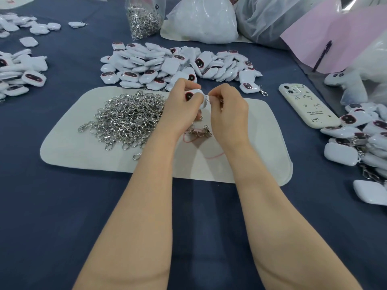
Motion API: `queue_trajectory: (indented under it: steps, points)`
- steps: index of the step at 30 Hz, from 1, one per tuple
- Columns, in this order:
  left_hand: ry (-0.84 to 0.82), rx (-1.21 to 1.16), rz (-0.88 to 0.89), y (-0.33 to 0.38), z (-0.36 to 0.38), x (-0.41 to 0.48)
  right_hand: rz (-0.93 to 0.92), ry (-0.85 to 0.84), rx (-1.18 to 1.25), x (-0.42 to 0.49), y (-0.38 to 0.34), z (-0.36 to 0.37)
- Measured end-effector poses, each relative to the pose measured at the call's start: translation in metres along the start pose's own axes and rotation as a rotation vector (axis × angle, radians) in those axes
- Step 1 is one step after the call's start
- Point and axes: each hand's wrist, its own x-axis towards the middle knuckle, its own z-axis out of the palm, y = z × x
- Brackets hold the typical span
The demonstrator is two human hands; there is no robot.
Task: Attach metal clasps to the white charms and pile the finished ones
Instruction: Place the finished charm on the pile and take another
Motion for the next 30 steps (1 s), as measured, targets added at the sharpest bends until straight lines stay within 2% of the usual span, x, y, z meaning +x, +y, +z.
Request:
queue_trajectory:
  steps: [8,13,24,30]
  points:
    - [-0.001,0.050,-0.016,-0.0021,-0.0030,0.0012,-0.001,-0.037,-0.049,-0.0009,0.0001,0.0019]
    - [0.017,-0.123,-0.096,-0.0006,0.0002,0.0026,0.016,-0.024,-0.002,-0.0023,0.0001,0.0022]
    - [-0.007,-0.055,-0.125,-0.0064,-0.0005,0.0049,0.064,-0.051,0.084,-0.0021,0.0039,0.0037]
    - [0.030,-0.177,-0.171,-0.0057,-0.0001,0.0065,0.068,-0.059,0.179,-0.0031,0.0026,0.0015]
